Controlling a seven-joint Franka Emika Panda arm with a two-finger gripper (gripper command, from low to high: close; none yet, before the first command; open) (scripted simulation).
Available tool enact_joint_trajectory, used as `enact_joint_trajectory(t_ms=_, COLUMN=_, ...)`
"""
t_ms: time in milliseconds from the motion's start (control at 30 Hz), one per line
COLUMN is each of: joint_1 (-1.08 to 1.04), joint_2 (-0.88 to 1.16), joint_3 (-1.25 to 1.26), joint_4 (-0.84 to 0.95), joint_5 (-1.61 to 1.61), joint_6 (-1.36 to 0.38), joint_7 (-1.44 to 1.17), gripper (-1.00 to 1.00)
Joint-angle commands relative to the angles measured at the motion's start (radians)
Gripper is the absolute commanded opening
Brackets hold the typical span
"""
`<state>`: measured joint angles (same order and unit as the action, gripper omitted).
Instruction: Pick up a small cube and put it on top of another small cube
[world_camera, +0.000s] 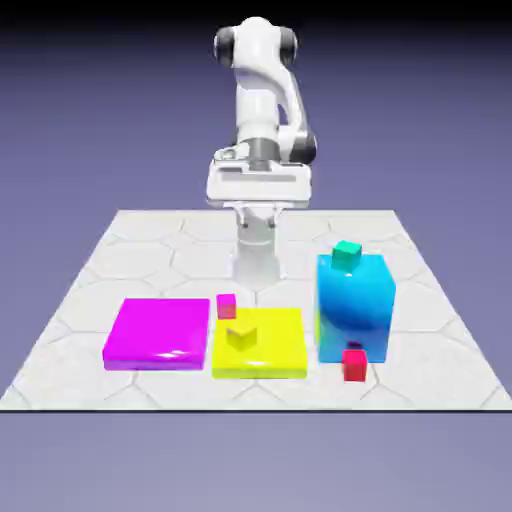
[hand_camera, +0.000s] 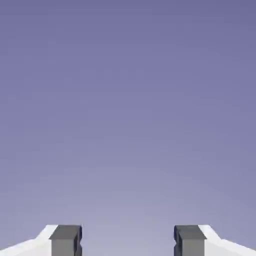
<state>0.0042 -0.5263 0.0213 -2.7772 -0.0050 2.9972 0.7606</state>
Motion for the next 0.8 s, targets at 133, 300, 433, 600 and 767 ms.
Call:
enact_joint_trajectory(t_ms=133, joint_1=-0.032, joint_2=0.181, joint_3=0.088, joint_4=0.136, joint_5=-0.021, joint_6=-0.165, joint_7=0.081, gripper=0.0)
enact_joint_trajectory(t_ms=300, joint_1=-0.064, joint_2=0.362, joint_3=0.177, joint_4=0.272, joint_5=-0.041, joint_6=-0.33, joint_7=0.163, gripper=0.0)
enact_joint_trajectory(t_ms=433, joint_1=-0.09, joint_2=0.507, joint_3=0.247, joint_4=0.38, joint_5=-0.058, joint_6=-0.462, joint_7=0.228, gripper=0.0)
enact_joint_trajectory(t_ms=600, joint_1=-0.122, joint_2=0.689, joint_3=0.336, joint_4=0.516, joint_5=-0.079, joint_6=-0.627, joint_7=0.309, gripper=0.0)
enact_joint_trajectory(t_ms=767, joint_1=-0.154, joint_2=0.87, joint_3=0.424, joint_4=0.652, joint_5=-0.099, joint_6=-0.792, joint_7=0.391, gripper=0.0)
